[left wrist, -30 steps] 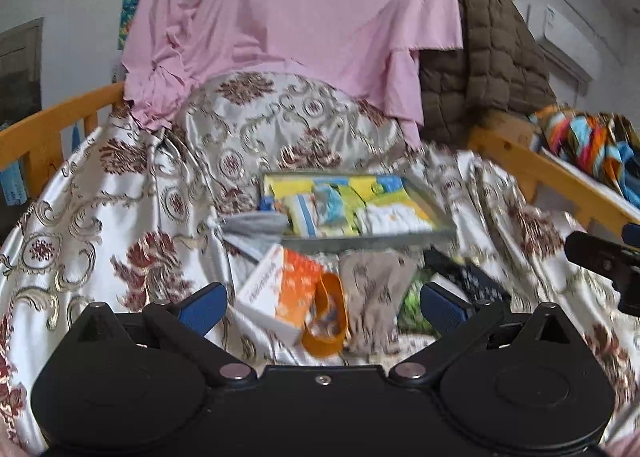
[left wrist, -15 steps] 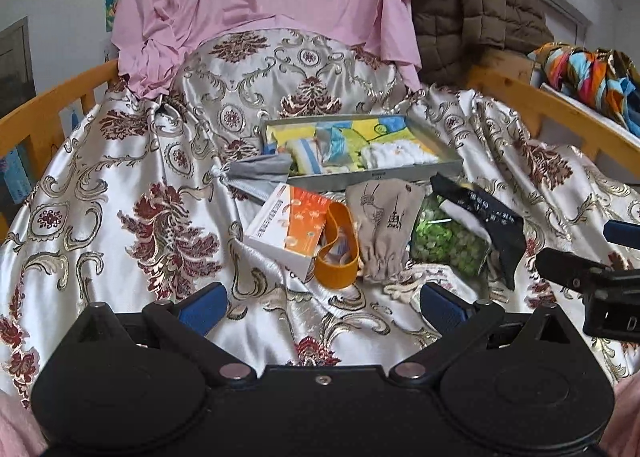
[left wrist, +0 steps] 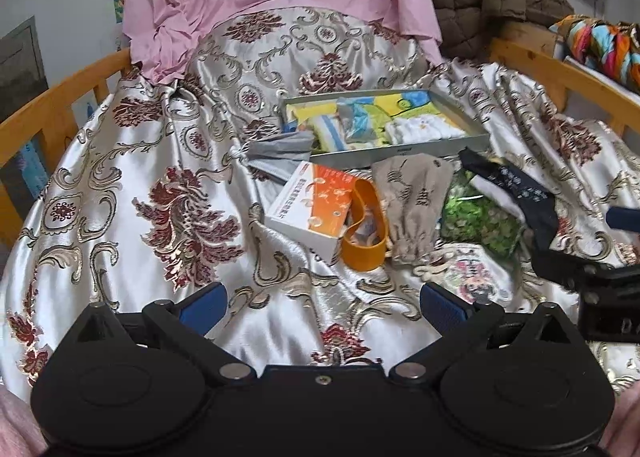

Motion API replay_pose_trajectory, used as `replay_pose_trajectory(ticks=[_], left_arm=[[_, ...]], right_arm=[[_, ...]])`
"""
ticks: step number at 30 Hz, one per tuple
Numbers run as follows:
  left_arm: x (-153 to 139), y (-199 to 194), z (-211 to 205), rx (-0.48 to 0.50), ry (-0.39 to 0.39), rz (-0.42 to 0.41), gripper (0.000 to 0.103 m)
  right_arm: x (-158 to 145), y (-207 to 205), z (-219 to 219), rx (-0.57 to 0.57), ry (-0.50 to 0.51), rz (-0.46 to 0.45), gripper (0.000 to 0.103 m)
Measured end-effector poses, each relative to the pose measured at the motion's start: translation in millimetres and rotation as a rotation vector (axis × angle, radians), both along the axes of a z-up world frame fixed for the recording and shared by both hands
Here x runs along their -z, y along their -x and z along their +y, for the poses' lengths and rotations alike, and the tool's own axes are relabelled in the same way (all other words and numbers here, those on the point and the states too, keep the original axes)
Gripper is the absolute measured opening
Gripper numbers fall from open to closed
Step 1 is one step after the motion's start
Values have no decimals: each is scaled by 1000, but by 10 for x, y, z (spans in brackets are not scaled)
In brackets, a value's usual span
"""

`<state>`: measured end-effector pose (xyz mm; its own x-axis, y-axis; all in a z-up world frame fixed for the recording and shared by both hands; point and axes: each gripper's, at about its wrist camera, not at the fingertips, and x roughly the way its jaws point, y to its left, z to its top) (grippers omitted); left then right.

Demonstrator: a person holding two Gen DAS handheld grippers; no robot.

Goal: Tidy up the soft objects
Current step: 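Grasp the orange rubber band with the left tool while the right tool reaches toward the beige pouch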

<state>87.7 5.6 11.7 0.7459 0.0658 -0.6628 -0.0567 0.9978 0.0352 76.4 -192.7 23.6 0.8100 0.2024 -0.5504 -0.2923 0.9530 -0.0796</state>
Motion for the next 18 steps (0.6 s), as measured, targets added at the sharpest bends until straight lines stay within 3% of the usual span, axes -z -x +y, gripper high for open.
replay_pose_trajectory(ticks=[7, 11, 18], left_arm=[[92, -109, 32, -20, 7, 39, 102], [140, -177, -1, 12, 50, 46, 102], [252, -302, -210, 117, -59, 69, 102]], right_arm=[[48, -424, 172, -94, 41, 49, 103], [98, -686, 297, -159, 133, -5, 103], [281, -1019, 386, -398, 176, -90, 103]])
